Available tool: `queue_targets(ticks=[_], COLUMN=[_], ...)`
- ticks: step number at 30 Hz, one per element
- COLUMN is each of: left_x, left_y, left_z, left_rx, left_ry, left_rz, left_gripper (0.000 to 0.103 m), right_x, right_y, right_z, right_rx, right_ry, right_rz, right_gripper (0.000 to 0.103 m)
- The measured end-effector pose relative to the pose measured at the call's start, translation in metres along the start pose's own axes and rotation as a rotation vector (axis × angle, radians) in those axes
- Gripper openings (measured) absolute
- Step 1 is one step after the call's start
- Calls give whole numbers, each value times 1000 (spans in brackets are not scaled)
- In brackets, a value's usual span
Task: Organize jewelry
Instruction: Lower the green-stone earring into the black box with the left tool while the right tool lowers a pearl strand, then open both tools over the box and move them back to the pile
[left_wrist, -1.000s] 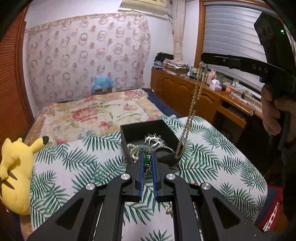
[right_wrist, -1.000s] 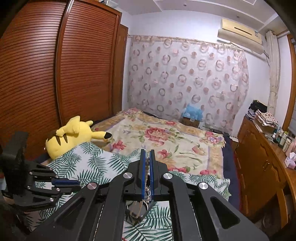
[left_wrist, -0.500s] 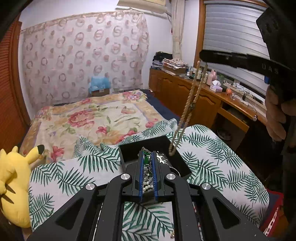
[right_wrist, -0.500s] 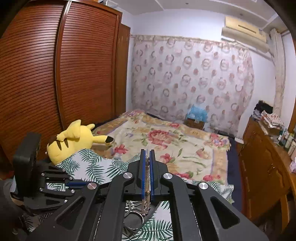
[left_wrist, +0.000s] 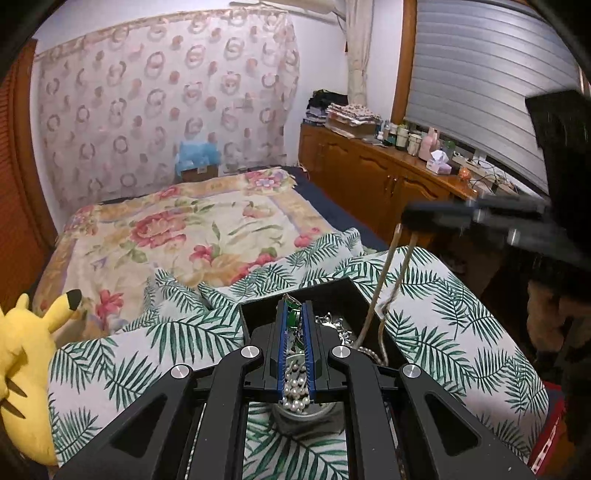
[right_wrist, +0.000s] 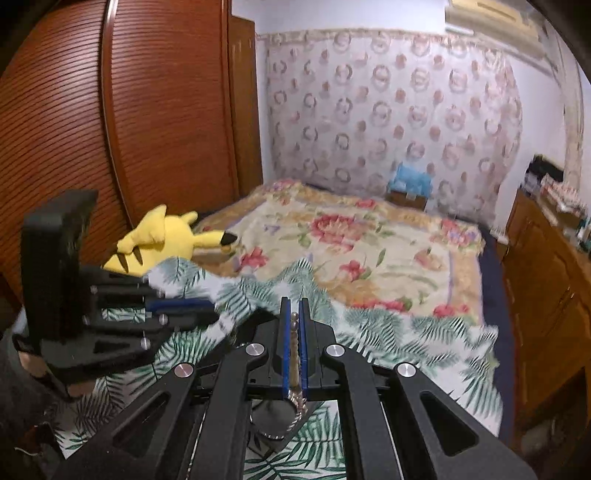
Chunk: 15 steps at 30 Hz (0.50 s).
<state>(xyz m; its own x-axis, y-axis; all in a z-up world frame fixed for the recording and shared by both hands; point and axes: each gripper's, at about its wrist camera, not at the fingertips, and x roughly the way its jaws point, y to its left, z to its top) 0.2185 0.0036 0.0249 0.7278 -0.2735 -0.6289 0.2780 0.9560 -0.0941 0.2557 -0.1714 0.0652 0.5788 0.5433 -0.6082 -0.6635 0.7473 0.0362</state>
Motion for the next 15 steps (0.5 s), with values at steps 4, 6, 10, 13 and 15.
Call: queue_targets(ticks=[4, 6, 10, 13, 15], left_x=[12, 18, 26, 30, 34], left_y=[1, 0, -3, -3, -3], left_z=[-1, -1, -2, -2, -1], left_rx=[-1, -1, 2, 3, 3], left_ry=[20, 29, 46, 54, 61], left_rz=[-7, -9, -11, -12, -13], left_gripper=[7, 7, 7, 7, 7], right_x=[24, 31, 36, 36, 34], right_y=[0, 0, 1, -3, -7], right_z=[-22, -30, -38, -43, -47], right_rx=[38, 47, 44, 48, 56], right_ry=[48, 61, 69, 69, 68], right_rz=[32, 42, 36, 27, 21], right_gripper=[6, 6, 7, 7, 7])
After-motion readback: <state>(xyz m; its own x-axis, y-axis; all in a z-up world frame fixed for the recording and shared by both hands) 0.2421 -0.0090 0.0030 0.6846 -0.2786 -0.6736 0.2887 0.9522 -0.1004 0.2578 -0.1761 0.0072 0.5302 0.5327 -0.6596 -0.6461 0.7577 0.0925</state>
